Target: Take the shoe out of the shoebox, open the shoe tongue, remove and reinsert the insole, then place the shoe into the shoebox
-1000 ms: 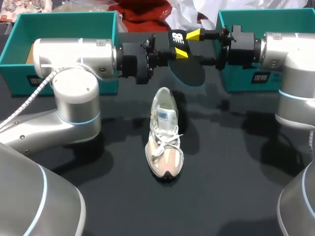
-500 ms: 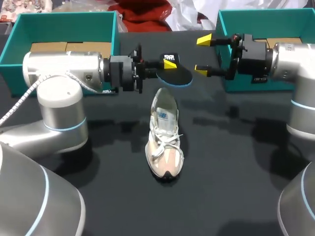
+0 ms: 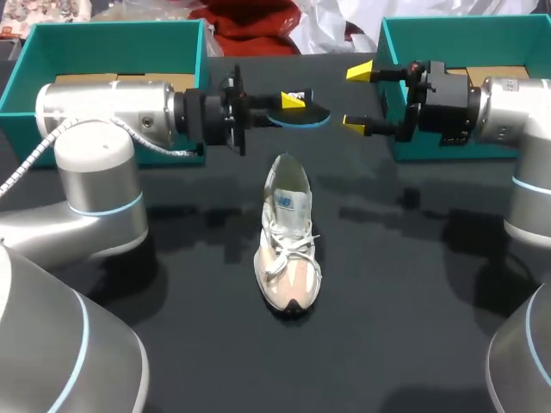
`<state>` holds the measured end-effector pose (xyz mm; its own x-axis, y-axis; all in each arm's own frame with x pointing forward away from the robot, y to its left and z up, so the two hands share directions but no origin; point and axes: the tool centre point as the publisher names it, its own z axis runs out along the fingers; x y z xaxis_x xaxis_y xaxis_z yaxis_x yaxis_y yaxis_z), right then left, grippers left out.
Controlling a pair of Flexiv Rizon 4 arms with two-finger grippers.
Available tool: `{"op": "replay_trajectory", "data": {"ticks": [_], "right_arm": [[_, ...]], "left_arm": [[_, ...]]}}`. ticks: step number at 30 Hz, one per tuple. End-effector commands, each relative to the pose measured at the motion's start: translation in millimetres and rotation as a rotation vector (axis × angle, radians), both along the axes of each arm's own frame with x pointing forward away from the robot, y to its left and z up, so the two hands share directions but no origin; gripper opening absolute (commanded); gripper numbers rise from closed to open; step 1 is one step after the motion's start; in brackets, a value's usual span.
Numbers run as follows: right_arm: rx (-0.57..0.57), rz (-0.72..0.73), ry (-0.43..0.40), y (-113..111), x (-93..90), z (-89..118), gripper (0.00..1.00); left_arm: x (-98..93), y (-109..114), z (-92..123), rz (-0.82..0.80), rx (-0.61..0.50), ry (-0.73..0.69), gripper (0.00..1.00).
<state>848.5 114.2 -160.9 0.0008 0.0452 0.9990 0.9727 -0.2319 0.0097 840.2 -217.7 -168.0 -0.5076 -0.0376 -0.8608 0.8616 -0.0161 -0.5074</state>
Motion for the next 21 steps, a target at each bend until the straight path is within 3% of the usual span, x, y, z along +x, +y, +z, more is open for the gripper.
{"op": "replay_trajectory", "data": {"ticks": [1,2,3,14,21], "right_arm": [[-0.002,-0.002,0.001,1,-0.9,0,1.00],[-0.002,-0.002,0.001,1,-0.9,0,1.00],[-0.002,-0.002,0.001,1,-0.9,0,1.00],[-0.002,-0.002,0.001,1,-0.9,0,1.00],[-0.002,-0.002,0.001,1,-0.9,0,1.00]], "left_arm": [[10.2,10,6,-0.256,-0.349,0.852,0.00],[10.5,13,11,-0.241,-0.321,0.864,0.00],[6.2,15,18,-0.168,-0.228,0.721,0.00],[6.2,15,18,-0.168,-0.228,0.721,0.00],[18.5,4,37,-0.045,-0.317,1.078,0.00]]}}
